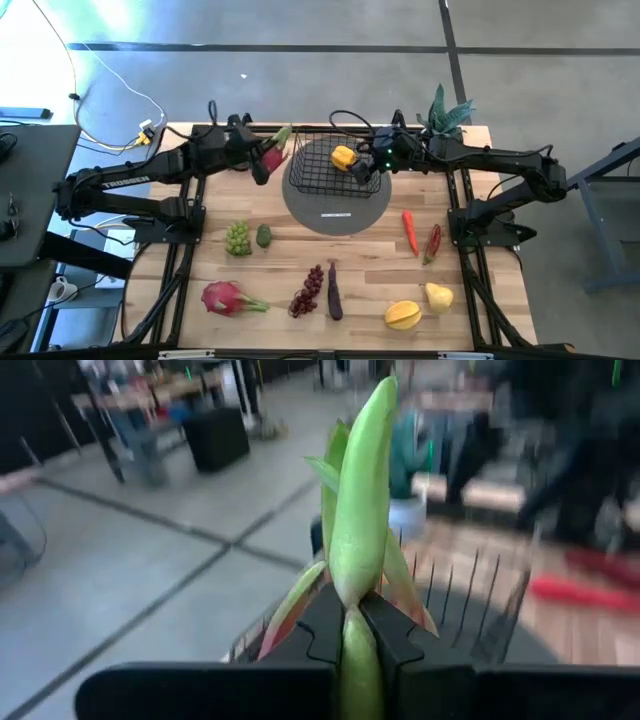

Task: Build produce basket
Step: Put the top dragon fruit into the wire basket

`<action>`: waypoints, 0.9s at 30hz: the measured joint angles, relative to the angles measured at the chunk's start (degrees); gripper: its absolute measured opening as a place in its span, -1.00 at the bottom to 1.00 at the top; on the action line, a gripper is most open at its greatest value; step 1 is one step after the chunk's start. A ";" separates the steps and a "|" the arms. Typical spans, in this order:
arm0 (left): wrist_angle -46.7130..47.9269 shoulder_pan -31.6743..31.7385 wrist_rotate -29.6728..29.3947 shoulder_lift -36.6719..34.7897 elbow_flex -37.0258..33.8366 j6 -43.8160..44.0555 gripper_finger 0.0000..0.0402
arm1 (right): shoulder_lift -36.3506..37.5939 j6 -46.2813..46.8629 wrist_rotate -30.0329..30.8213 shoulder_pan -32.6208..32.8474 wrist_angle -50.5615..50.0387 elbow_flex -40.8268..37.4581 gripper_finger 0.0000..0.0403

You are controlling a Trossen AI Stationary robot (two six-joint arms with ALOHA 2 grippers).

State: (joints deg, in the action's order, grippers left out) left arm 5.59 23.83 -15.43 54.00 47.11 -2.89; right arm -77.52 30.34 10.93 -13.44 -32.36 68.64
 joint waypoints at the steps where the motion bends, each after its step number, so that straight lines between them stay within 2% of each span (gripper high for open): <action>1: -2.11 0.00 -0.04 0.00 0.00 0.76 -1.00 | 0.00 0.54 0.75 0.34 0.00 0.00 0.98; 6: -11.04 0.00 -0.23 1.11 0.04 6.43 -1.00 | 0.00 2.22 4.07 1.74 0.00 0.00 0.98; 11: -18.31 0.00 -0.35 3.84 0.07 12.87 -1.00 | 0.00 2.32 4.57 2.36 0.00 0.00 0.98; 17: -21.51 0.02 -5.08 8.84 0.07 16.34 -1.00 | 0.00 2.94 4.18 2.34 -0.02 -0.02 0.98; 27: -27.66 0.00 -8.99 18.42 0.04 20.78 -1.00 | 0.00 2.51 2.57 2.08 0.00 -0.02 0.98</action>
State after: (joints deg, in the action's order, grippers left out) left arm -22.07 23.83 -24.42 72.42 47.16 17.90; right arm -77.52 32.85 13.50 -11.35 -32.36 68.62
